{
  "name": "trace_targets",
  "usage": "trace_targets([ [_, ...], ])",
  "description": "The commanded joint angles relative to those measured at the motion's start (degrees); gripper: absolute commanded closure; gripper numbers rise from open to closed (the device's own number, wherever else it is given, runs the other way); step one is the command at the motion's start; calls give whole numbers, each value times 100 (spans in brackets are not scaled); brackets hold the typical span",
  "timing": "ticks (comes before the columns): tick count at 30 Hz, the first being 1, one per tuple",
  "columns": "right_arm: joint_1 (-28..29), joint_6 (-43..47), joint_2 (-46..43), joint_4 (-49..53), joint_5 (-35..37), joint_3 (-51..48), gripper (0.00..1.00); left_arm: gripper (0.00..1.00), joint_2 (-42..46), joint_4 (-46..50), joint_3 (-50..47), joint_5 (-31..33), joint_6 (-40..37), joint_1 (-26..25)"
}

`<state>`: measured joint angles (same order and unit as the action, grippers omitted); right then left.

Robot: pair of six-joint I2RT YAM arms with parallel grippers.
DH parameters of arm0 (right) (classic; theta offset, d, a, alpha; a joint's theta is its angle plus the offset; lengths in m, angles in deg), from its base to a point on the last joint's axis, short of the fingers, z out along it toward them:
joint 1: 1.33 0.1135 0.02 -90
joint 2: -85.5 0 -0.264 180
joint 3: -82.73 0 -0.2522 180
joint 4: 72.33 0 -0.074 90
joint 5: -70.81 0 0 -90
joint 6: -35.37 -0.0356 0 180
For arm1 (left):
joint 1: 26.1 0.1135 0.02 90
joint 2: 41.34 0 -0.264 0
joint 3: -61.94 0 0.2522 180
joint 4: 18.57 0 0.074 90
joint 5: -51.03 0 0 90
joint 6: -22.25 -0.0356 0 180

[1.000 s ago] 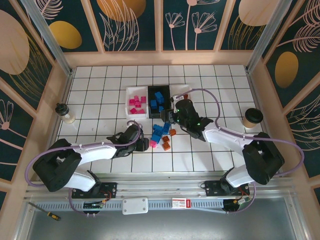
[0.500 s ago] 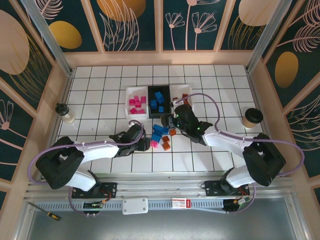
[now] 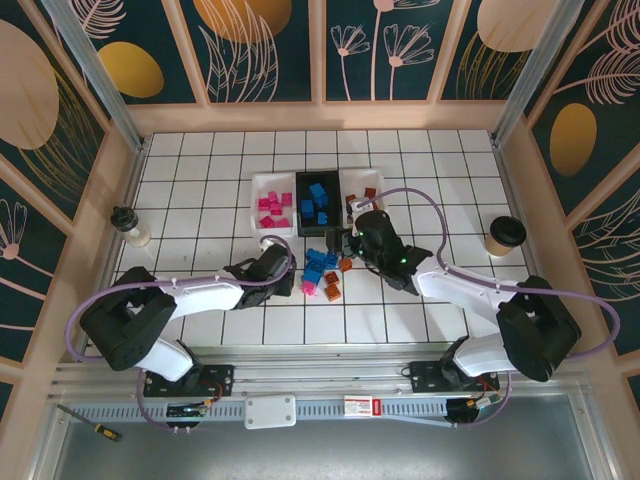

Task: Sort the legos into containers by color
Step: Pick up the lego from the middle-left of the table, then place the lego in the container.

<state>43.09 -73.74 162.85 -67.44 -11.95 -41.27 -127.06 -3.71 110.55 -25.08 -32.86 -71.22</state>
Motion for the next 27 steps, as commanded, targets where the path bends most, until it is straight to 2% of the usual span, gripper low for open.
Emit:
trace_targets([
  [1,39,-144,-233,-158,174,-123,41,68,466,-67,242,357,-164,109],
  [7,40,-271,-460,-131,146,-307,41,69,689,-26,1017,225,-443,889],
  [15,135,-391,-608,-17,172,-500,40,68,-549,-109,2389,130,-580,1517],
  [22,302,-421,-671,104,106,-626,40,58,-1743,12,3461,40,-583,1772],
  [24,380,-436,-675,119,84,-677,40,53,-1920,37,3631,-17,-571,1836],
  [27,533,-479,-642,160,64,-764,39,40,-2003,113,3822,-82,-586,1846],
])
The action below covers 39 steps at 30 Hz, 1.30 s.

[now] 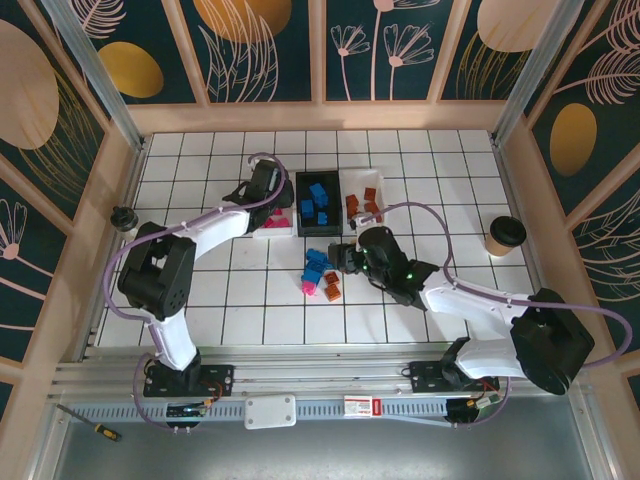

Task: Sort the legos into containers by color
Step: Place the lego in the container, then pick up the lego from the bottom-center of the table.

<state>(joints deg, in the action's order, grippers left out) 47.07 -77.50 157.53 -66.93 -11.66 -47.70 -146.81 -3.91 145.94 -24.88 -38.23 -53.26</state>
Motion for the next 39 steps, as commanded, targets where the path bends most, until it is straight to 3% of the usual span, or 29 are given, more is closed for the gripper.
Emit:
trace_targets([
  [1,190,-128,-94,117,37,-165,39,34,11,122,297,-164,-34,50],
  [10,847,-475,94,353,272,-512,37,1,1474,-460,-681,-1305,522,45],
  [21,1288,-467,1149,132,486,-360,38,1,3163,-1123,-3022,-1747,1183,9],
  [30,1292,-319,1702,96,736,-158,43,1,4051,-1033,-4003,-1765,1350,9],
  [34,1299,-252,1748,-7,607,-170,52,1,4214,-992,-4266,-1719,1384,9],
  [39,1308,-161,1551,-54,353,-303,74,1,4228,-896,-4404,-1634,1402,9],
])
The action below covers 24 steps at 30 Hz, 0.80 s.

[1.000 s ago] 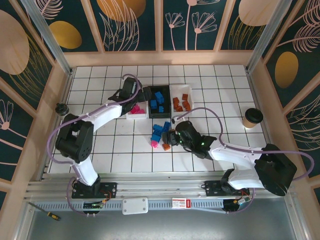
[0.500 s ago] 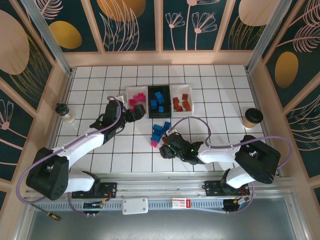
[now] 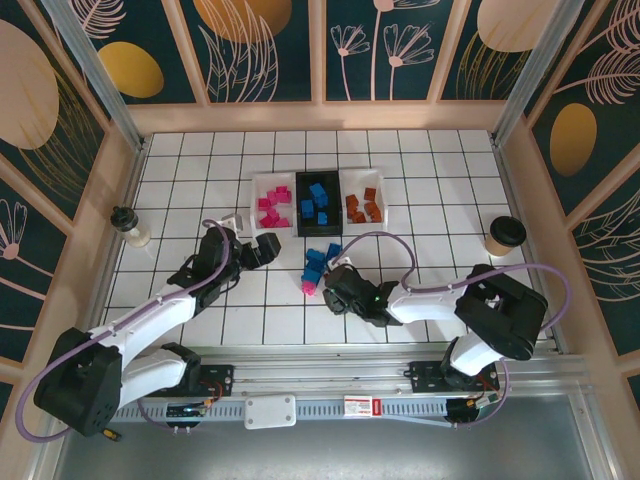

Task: Sort the legos into containers by color
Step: Pick up the lego from the bottom-center of the table, then place the lego in the container.

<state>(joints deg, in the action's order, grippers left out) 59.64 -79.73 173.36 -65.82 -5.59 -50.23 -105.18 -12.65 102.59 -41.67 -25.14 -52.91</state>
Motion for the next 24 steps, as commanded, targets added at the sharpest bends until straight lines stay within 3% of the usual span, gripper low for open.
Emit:
trace_targets([
  [1,47,75,-129,-149,-287,-98,77,1,72,15,-78,67,75,-25],
  [10,-156,198,-1656,686,-51,-134,84,1,64,63,-197,43,-51,-26],
  [15,-1252,556,-2314,840,-367,336,85,1,20,-6,-272,-25,-19,-26],
  [19,-2177,837,-1868,622,-752,1017,86,1,26,-38,-308,-52,-6,-26],
  [24,-3140,901,-472,522,-1189,2080,85,1,12,-60,-342,-109,1,-26],
])
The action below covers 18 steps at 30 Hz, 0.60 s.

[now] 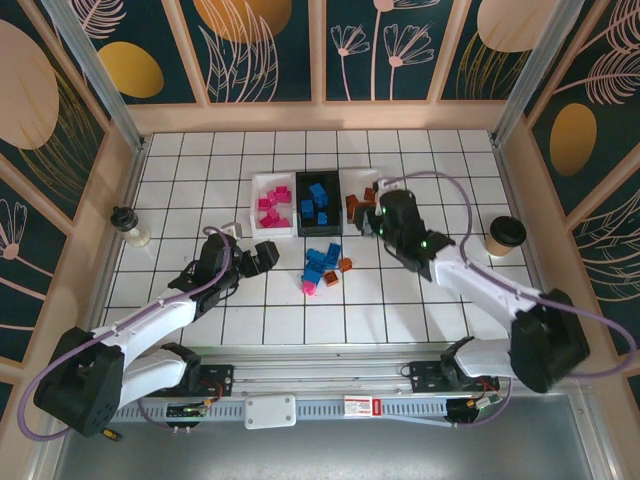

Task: Sort the legos into containers by color
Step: Place the lego in the container.

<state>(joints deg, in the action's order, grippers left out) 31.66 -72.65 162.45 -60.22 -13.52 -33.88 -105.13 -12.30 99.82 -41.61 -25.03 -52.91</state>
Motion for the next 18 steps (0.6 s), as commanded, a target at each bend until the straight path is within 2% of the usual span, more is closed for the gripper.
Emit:
trace_targets([
  [1,-422,214,861,-22,-427,618,85,1,7,-95,-65,-123,-13,-24],
  [6,-687,276,1970,188,-189,1471,81,1,11,-82,-73,-173,-10,-27],
  [9,-758,267,2327,265,-100,1773,69,1,7,-71,-83,-202,-13,-26],
  [12,-766,290,2468,298,-62,1971,49,1,16,-60,-92,-234,-26,-26],
  [14,-760,286,2441,312,-97,2039,44,1,23,-47,-83,-247,-32,-26],
  [18,-637,249,2048,263,-131,1835,41,1,50,12,-44,-250,-75,-25],
])
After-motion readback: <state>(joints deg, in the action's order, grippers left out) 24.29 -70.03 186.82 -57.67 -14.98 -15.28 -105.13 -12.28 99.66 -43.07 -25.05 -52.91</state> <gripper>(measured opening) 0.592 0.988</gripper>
